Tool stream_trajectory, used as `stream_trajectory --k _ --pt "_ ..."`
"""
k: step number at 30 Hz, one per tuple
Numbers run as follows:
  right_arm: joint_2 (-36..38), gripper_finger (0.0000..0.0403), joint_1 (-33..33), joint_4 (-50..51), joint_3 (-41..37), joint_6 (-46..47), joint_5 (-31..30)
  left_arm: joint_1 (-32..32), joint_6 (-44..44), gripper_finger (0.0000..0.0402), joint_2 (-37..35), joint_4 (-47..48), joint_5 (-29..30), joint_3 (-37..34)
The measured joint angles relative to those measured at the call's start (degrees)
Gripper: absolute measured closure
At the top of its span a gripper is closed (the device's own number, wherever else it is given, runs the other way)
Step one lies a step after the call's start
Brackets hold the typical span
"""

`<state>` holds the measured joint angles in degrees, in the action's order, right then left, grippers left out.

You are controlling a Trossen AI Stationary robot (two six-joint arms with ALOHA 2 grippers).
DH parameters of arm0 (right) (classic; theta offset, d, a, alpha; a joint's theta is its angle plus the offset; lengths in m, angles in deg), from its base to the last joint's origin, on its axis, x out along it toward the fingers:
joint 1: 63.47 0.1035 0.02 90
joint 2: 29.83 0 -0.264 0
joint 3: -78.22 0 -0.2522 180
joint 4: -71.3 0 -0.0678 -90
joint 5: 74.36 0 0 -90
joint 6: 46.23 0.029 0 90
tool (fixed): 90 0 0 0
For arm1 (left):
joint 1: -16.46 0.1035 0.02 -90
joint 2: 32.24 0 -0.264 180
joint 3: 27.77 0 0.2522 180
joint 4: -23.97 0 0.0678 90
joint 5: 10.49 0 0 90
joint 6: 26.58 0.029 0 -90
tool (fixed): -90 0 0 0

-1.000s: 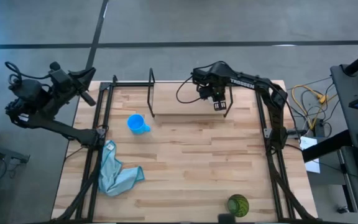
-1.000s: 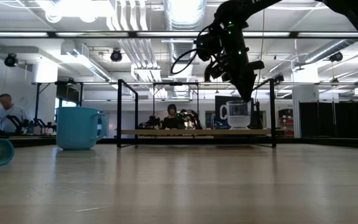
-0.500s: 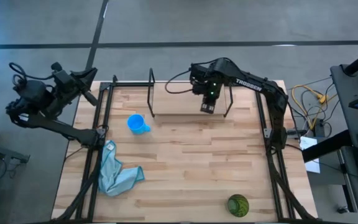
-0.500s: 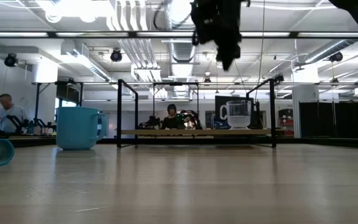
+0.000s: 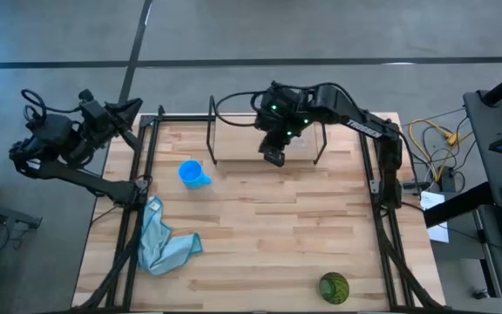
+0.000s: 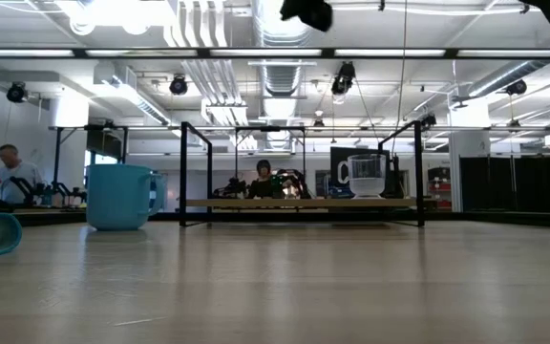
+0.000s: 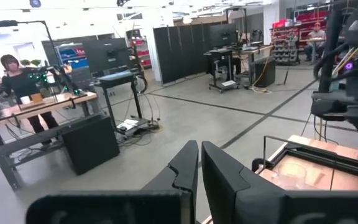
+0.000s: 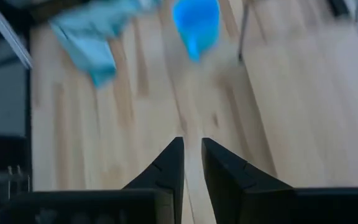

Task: Stack small to large cups/mugs on shelf
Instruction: Put the blue mug on the shelf

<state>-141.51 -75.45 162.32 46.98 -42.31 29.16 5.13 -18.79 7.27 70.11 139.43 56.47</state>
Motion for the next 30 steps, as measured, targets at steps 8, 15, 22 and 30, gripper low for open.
stream_trajectory --k 8,15,22,30 --pt "0.0 0.0351 2.09 -26.86 -0.15 -0.48 19.28 0.0 -0.17 0.0394 -1.43 1.72 -3.08 -0.02" --pt "0.0 0.0351 2.9 -32.05 -1.46 1.53 21.07 -0.01 -4.58 0.0394 -2.41 7.12 -8.61 -0.04" --pt "-0.02 0.0351 4.13 -45.73 -7.02 3.31 21.0 0.0 -18.54 0.0394 -2.96 16.16 -12.84 -0.07" --pt "-0.02 0.0351 5.22 -53.38 -11.91 6.1 20.94 0.0 -19.43 0.0394 -0.6 16.2 -16.44 -0.07"
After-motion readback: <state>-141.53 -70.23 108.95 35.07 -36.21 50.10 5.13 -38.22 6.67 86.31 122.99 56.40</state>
